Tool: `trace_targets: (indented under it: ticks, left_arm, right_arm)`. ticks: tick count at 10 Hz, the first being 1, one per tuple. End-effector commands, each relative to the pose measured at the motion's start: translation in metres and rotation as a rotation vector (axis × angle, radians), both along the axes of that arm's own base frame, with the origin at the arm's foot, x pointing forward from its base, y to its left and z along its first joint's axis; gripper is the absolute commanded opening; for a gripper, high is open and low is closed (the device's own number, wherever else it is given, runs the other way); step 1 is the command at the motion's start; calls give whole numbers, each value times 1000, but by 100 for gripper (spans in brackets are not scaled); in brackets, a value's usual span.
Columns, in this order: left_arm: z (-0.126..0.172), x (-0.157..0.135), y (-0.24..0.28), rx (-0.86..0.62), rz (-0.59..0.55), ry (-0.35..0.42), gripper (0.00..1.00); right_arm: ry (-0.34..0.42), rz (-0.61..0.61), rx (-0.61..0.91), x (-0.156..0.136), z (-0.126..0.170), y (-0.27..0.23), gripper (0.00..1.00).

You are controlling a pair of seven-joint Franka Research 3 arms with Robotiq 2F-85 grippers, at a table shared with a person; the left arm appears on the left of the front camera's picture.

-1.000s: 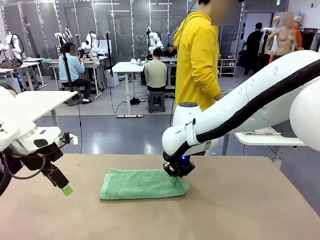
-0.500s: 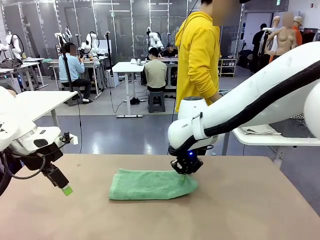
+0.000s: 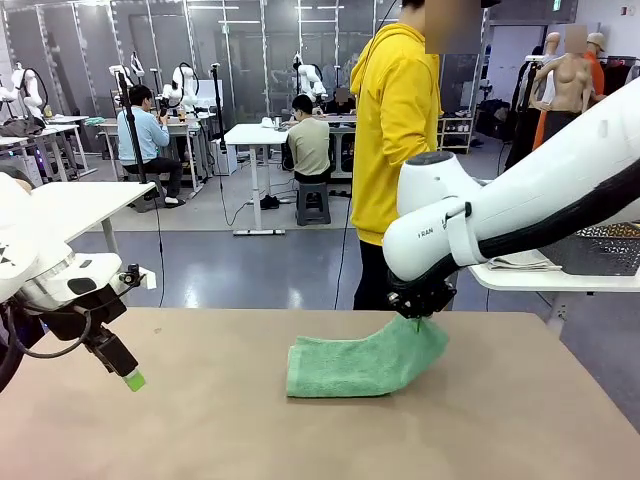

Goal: Fold the towels and place them in the basket.
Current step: When a person lays out a Towel with hook on the table, fold it in half twice.

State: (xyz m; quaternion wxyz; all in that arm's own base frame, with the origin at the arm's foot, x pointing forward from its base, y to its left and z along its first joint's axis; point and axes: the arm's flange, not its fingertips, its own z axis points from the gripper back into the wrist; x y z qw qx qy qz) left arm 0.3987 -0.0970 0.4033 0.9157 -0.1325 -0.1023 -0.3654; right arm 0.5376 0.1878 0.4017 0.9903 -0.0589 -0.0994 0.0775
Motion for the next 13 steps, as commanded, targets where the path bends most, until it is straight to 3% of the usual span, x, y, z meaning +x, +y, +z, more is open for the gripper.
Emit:
trace_targets:
  ticks: [1,5,13]
  left_arm:
    - [1,4,-1,12,11,1,100]
    - [1,4,-1,12,11,1,100]
    - [1,4,-1,12,11,1,100]
  right_arm:
    - [-42,53,3,-18,12,20,0]
    - [-20,130,22,-8,23,97,0]
    - [90,100,76,18,-42,175,0]
